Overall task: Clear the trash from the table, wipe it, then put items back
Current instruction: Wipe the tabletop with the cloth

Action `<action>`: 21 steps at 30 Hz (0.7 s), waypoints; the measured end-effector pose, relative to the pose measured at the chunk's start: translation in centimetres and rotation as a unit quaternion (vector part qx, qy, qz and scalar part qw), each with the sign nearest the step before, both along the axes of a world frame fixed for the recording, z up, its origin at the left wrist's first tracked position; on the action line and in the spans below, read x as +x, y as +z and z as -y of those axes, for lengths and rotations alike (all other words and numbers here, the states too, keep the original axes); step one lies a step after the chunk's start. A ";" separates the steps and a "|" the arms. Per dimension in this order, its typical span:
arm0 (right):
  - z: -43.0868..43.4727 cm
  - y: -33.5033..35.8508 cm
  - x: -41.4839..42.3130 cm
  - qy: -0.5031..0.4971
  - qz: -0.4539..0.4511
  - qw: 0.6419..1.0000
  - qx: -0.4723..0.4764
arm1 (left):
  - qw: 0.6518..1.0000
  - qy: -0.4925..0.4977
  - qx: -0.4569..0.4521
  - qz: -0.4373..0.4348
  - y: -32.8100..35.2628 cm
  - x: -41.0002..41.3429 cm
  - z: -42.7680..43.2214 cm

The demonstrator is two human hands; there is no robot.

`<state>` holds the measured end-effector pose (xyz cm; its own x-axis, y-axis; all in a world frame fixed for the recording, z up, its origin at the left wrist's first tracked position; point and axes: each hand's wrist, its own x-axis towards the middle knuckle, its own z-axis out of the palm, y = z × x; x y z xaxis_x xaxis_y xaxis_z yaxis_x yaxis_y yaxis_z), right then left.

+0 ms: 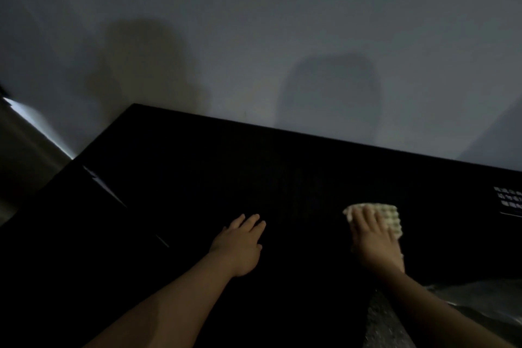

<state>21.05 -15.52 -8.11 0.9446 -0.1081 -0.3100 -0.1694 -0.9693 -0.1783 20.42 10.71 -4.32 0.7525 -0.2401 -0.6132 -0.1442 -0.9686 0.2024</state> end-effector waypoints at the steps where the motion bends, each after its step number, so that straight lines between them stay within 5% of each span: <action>1: -0.2 0.1 0.5 -0.034 0.018 0.999 0.007 | 1.000 0.000 -0.002 0.001 0.0 0.5 0.0; 4: -3.3 -0.3 2.1 -0.110 0.014 0.994 0.007 | 1.000 0.009 -0.016 0.006 0.1 2.2 -0.2; 9: -11.4 -1.4 1.9 0.143 0.075 0.986 0.030 | 0.998 0.056 -0.007 0.034 -0.7 5.4 0.1; 12: -9.7 -1.5 3.2 0.236 0.026 0.971 -0.006 | 0.998 0.058 -0.005 0.032 -0.5 7.2 0.1; 15: -3.8 -1.2 6.3 0.171 0.042 0.984 -0.021 | 0.998 0.054 -0.019 0.021 -0.3 8.2 -0.2; 19: -3.0 -0.2 7.9 -0.056 0.040 0.998 0.013 | 0.998 0.049 -0.019 0.026 -0.5 8.7 0.1; 21: -6.8 -0.5 7.1 -0.023 0.038 0.999 0.026 | 0.998 0.046 -0.009 0.035 -0.7 9.1 0.4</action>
